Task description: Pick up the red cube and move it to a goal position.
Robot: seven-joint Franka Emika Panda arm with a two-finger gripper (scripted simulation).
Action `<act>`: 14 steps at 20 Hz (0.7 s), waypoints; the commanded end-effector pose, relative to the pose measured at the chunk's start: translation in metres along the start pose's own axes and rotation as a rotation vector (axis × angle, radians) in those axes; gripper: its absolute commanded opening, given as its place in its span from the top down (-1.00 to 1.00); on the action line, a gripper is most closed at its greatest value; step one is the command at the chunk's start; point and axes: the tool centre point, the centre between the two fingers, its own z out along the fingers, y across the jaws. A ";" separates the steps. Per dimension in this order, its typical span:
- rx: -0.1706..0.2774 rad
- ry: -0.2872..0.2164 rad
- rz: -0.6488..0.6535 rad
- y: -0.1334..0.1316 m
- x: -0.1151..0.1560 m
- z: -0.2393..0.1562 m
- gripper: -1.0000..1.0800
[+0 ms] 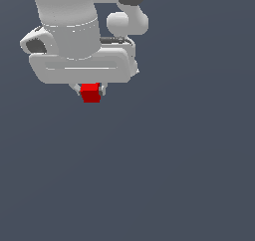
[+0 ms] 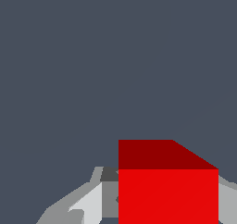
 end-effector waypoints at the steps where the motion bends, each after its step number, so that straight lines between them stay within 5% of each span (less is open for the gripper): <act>1: 0.000 -0.001 0.000 0.001 0.003 -0.014 1.00; 14: 0.000 -0.001 0.000 0.005 0.012 -0.045 1.00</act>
